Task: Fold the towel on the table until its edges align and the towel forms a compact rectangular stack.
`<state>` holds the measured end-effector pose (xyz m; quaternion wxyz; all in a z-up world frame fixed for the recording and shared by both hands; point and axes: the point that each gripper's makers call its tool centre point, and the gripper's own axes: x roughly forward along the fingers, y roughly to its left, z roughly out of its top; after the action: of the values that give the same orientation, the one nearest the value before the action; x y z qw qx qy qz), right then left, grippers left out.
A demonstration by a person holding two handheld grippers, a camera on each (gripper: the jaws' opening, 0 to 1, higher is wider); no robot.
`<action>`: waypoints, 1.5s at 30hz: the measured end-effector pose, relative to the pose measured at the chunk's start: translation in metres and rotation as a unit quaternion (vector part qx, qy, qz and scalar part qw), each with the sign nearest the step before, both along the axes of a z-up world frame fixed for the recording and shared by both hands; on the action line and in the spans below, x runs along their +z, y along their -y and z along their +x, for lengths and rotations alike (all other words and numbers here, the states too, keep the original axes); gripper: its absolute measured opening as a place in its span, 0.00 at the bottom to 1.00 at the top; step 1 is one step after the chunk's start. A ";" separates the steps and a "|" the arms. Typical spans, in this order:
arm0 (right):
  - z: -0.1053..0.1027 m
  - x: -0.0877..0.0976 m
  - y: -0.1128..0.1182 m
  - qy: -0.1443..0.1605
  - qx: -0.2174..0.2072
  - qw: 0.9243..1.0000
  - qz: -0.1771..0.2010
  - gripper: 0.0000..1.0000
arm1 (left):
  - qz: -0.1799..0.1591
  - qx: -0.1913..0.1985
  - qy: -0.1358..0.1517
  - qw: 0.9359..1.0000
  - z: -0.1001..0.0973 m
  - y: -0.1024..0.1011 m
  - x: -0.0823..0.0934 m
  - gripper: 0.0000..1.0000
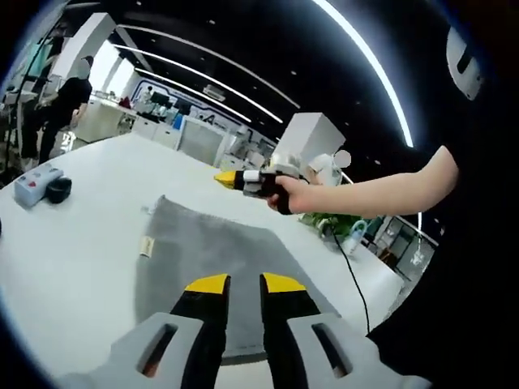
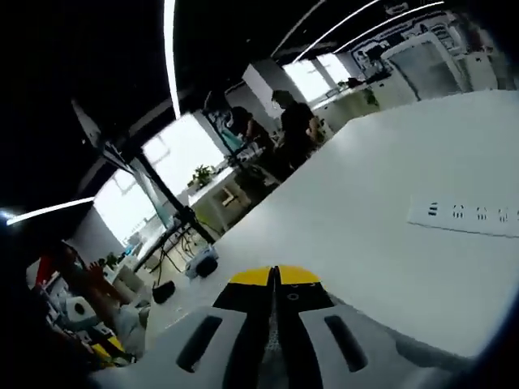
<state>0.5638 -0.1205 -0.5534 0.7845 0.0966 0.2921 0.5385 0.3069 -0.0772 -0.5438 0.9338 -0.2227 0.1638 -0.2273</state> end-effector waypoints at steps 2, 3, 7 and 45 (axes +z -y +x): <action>-0.011 0.000 0.004 0.028 0.028 0.999 -0.019 0.00 | 0.001 -0.006 0.002 1.000 0.000 0.005 0.005 0.15; -0.017 -0.001 0.008 0.048 0.043 0.997 -0.039 0.00 | 0.006 -0.014 0.003 1.000 -0.001 0.008 0.007 0.15; -0.044 0.003 0.020 0.146 0.107 0.977 -0.113 0.00 | 0.018 -0.041 0.013 0.999 -0.003 0.017 0.013 0.12; -0.027 -0.019 0.173 0.149 0.072 0.969 -0.186 0.00 | 0.143 -0.282 -0.031 0.948 0.025 0.188 -0.047 0.12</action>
<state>0.5366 -0.2939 -0.5727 0.7825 -0.1534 0.2732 0.5380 0.3317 -0.2655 -0.5907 0.8479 -0.0384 0.2800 -0.4485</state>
